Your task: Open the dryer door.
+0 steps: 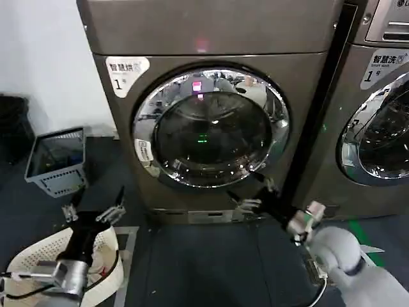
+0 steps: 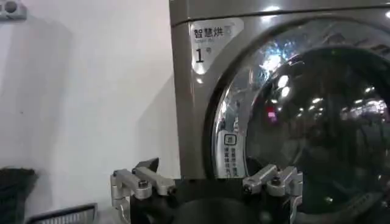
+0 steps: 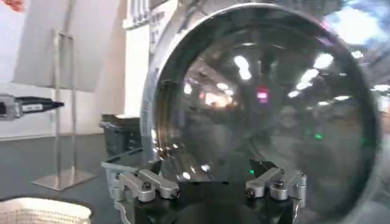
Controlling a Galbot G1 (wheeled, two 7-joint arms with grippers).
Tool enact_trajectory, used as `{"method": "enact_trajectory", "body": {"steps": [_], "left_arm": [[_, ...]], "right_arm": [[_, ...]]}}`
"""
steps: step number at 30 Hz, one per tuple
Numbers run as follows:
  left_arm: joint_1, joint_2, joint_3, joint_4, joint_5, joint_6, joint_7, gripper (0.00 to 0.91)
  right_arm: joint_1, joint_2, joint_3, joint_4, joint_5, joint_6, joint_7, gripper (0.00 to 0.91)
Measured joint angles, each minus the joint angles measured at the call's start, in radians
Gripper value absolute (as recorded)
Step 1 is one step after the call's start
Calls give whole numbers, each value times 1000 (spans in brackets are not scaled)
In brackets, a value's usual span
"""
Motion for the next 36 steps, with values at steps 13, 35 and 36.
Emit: {"method": "enact_trajectory", "body": {"steps": [13,35,36], "left_arm": [[1,-4,0,-4,-4,2,1,907],[13,-7,-8,-27,-8,5,3,907],[13,-7,-8,-28,-8,5,4,907]], "right_arm": [[266,79,-257,-138,23,-2,0,907],[467,265,-428,-349,38,12,-53,907],[472,273,-432,-359,38,12,-53,907]]}}
